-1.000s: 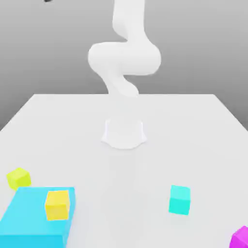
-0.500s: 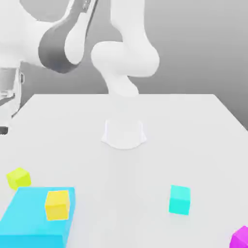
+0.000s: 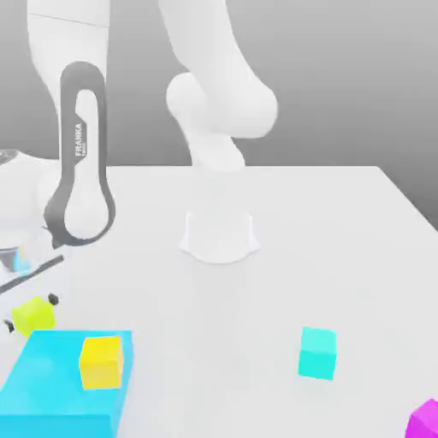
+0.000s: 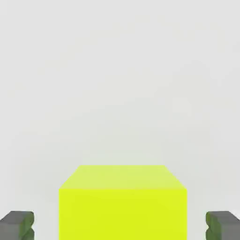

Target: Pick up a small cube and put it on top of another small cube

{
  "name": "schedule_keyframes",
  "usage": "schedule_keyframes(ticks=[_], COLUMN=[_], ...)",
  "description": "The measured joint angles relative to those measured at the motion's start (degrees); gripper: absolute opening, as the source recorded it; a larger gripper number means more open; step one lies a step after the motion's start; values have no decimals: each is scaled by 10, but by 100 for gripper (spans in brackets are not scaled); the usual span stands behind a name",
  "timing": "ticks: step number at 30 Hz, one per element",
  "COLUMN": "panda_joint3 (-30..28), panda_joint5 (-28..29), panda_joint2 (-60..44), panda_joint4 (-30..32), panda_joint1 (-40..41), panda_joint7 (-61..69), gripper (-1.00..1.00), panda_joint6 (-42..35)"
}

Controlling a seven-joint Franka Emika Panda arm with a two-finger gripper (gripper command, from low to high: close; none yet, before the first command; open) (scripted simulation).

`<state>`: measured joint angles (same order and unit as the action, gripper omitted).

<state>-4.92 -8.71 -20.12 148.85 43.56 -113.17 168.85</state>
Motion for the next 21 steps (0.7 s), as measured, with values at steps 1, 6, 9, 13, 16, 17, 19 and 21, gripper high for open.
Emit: schedule_keyframes(ticks=[1,6,9,13,16,17,19,21], panda_joint3=[0,-8,-25,3,54,71,103,133], panda_joint5=[0,11,38,52,52,52,49,44], panda_joint2=[0,26,85,116,134,140,153,167], panda_joint4=[0,5,17,-9,-12,-11,-8,-3], panda_joint1=[0,-6,-17,-38,-73,-89,-131,-178], panda_joint7=[0,-9,-29,5,62,82,124,169], gripper=[-100,-100,-100,-100,-100,-100,-100,-100], panda_joint6=[1,-20,-67,-86,-94,-97,-104,-112])
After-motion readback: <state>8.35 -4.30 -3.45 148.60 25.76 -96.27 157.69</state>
